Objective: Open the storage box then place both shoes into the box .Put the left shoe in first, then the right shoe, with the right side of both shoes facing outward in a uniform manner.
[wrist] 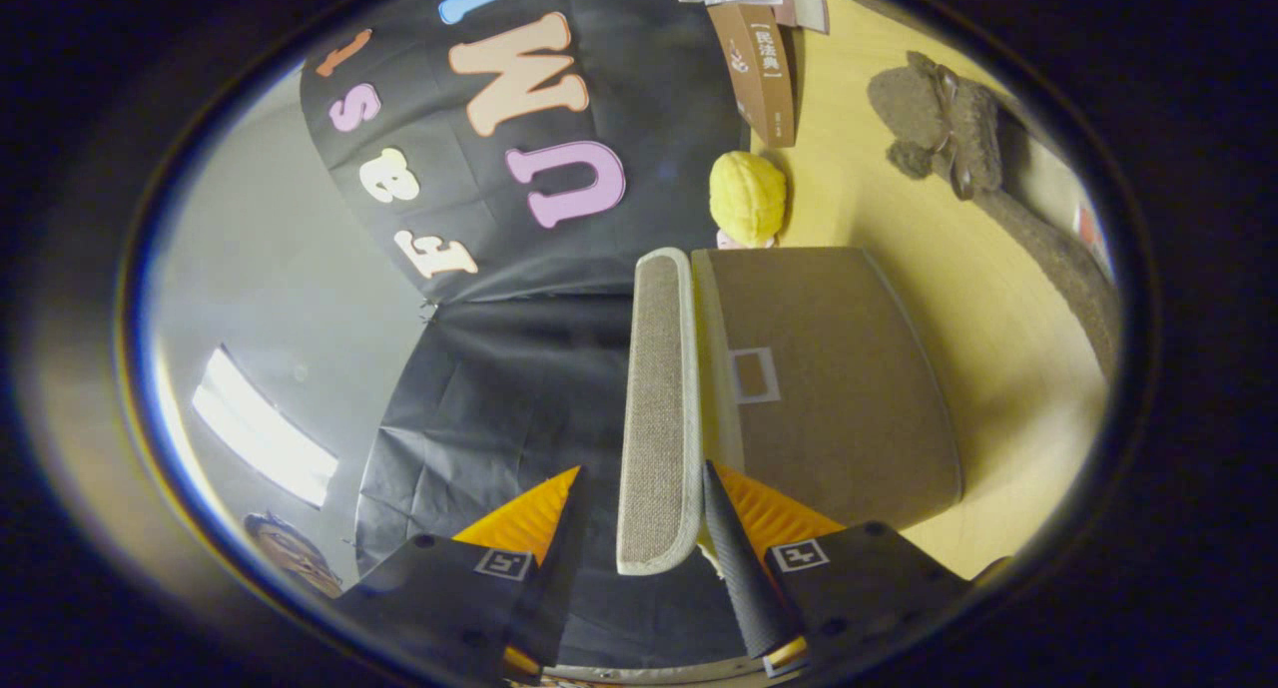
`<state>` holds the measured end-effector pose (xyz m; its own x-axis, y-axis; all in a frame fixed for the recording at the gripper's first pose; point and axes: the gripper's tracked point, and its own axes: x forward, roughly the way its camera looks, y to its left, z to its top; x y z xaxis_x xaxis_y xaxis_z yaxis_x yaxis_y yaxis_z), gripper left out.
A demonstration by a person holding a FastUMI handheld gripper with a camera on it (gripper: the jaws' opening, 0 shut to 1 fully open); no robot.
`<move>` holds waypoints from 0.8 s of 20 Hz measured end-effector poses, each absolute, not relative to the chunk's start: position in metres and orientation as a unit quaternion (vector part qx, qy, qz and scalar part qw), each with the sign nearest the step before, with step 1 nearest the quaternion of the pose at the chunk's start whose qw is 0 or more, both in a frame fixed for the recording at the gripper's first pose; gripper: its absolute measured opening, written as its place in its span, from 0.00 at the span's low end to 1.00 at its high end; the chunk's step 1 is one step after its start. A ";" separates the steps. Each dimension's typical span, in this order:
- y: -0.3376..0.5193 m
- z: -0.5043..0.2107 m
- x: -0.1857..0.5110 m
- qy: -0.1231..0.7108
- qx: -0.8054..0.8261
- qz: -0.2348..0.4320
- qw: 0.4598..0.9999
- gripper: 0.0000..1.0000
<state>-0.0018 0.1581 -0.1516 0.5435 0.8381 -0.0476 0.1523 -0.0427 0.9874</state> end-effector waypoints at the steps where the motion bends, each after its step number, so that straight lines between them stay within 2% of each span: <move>1: 0.162 -0.148 -0.003 0.378 0.656 0.302 0.580 0.72; 4: 0.174 -0.144 -0.011 0.388 0.645 0.318 0.576 0.72; 6: 0.193 -0.150 -0.007 0.386 0.635 0.303 0.596 0.47; 7: 0.170 -0.158 0.002 0.379 0.634 0.285 0.611 0.35; 9: 0.168 -0.153 -0.001 0.384 0.638 0.293 0.600 0.10; 12: 0.176 -0.150 -0.014 0.388 0.600 0.307 0.629 0.10; 16: 0.187 -0.122 -0.002 0.378 0.582 0.321 0.645 0.03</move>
<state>-0.0021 0.1868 -0.1218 0.5085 0.8535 -0.1141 0.0261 0.1172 0.9928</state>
